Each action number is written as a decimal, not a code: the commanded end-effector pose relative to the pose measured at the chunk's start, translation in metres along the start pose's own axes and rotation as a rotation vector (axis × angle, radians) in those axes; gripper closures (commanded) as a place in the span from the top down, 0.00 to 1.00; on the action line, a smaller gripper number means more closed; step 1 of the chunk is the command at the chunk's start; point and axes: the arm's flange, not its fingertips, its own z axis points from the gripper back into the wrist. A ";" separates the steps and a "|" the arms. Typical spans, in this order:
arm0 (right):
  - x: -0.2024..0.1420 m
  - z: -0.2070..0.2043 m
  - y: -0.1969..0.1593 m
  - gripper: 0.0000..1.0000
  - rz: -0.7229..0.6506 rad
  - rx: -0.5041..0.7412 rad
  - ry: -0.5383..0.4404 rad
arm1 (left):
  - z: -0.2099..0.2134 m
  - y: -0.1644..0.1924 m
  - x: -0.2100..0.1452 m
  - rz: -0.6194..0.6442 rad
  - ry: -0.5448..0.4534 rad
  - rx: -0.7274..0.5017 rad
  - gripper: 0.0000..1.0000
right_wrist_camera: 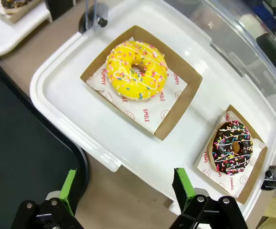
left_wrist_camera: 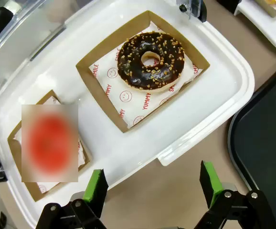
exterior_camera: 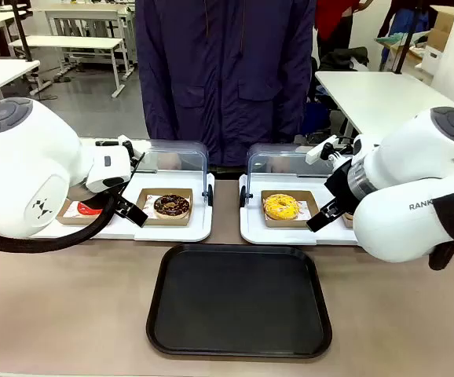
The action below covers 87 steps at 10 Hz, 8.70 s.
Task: Move the first donut from the left to the tray.
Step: Pick up the Paper togo box containing the Donut indicated by the person and place it on the Handle tray.
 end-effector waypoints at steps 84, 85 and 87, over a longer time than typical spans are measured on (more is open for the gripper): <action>-0.135 0.177 -0.315 1.00 -0.110 0.483 -0.631 | 0.177 0.277 -0.094 -0.148 -0.470 -0.501 1.00; -0.135 0.177 -0.315 1.00 -0.110 0.483 -0.631 | 0.177 0.277 -0.094 -0.148 -0.470 -0.501 1.00; -0.135 0.177 -0.315 1.00 -0.110 0.483 -0.631 | 0.177 0.277 -0.094 -0.148 -0.470 -0.501 1.00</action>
